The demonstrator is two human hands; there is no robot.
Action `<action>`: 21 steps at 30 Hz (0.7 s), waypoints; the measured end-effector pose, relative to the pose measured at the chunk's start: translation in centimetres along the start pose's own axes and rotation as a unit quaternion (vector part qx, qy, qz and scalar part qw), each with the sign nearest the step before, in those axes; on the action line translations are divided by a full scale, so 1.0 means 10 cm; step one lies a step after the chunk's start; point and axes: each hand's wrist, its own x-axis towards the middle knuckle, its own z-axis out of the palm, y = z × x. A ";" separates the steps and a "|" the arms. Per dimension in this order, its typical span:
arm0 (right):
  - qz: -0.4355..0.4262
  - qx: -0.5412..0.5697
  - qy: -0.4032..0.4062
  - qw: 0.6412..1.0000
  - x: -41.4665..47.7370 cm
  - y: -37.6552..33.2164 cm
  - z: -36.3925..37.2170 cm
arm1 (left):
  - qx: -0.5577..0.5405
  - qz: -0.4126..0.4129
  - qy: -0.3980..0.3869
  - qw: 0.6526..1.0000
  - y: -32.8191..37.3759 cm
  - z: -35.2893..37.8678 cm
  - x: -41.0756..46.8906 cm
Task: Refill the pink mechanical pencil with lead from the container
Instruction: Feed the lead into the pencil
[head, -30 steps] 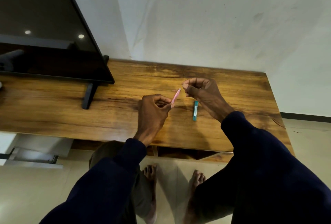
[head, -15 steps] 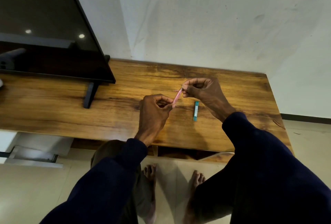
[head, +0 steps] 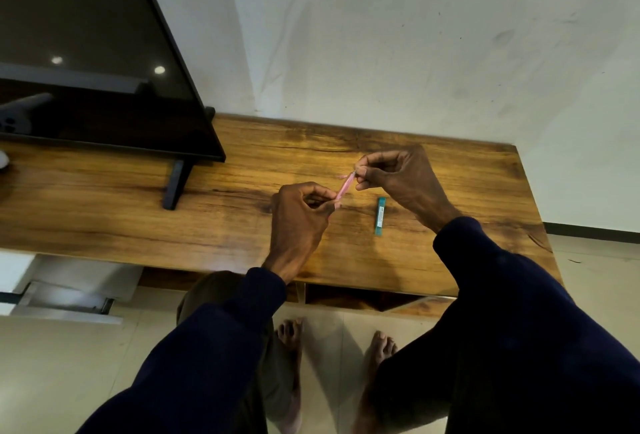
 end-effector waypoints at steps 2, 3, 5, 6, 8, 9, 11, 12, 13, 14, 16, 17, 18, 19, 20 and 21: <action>0.000 -0.016 -0.007 1.000 0.01 -0.01 0.00 | 0.005 0.000 0.002 1.000 0.00 -0.01 0.01; 0.002 -0.023 -0.010 1.000 0.02 -0.02 0.00 | 0.006 -0.001 0.002 1.000 0.00 -0.01 0.01; 0.008 -0.029 -0.011 0.999 0.03 -0.02 0.01 | 0.004 -0.001 -0.001 1.000 -0.01 -0.01 0.01; 0.012 -0.032 -0.009 0.999 0.04 -0.02 0.01 | 0.001 -0.001 -0.003 1.000 -0.01 -0.02 0.01; 0.014 -0.043 -0.007 0.999 0.06 -0.03 0.03 | -0.002 0.000 -0.006 1.000 -0.02 -0.02 0.01; 0.014 -0.047 -0.009 0.999 0.06 -0.03 0.04 | -0.001 0.001 -0.006 1.000 -0.02 -0.02 0.01; 0.017 -0.047 -0.018 0.999 0.09 -0.03 0.04 | -0.005 -0.003 -0.004 1.000 -0.04 -0.03 0.02; 0.020 -0.045 -0.025 0.998 0.11 -0.03 0.04 | -0.010 -0.007 -0.002 1.000 -0.04 -0.03 0.03; 0.023 -0.042 -0.030 0.998 0.14 -0.02 0.03 | -0.014 -0.012 0.000 1.000 -0.05 -0.04 0.04; 0.024 -0.037 -0.032 0.998 0.16 -0.01 0.03 | -0.017 -0.017 0.001 1.000 -0.06 -0.05 0.05; 0.025 -0.034 -0.008 0.999 0.21 0.04 0.04 | -0.025 -0.024 0.005 0.999 -0.08 -0.06 0.07; 0.024 -0.043 0.017 0.999 0.24 0.08 0.05 | -0.025 -0.027 0.007 0.999 -0.10 -0.06 0.08; 0.024 -0.059 0.042 0.997 0.28 0.12 0.06 | -0.022 -0.031 0.009 0.999 -0.11 -0.06 0.09; 0.025 -0.082 0.062 0.994 0.33 0.18 0.07 | -0.019 -0.036 0.011 0.999 -0.13 -0.06 0.09; 0.026 -0.109 0.073 0.991 0.37 0.24 0.10 | -0.018 -0.041 0.013 0.999 -0.15 -0.06 0.09; 0.027 -0.140 0.076 0.987 0.41 0.30 0.12 | -0.020 -0.045 0.015 0.999 -0.17 -0.06 0.09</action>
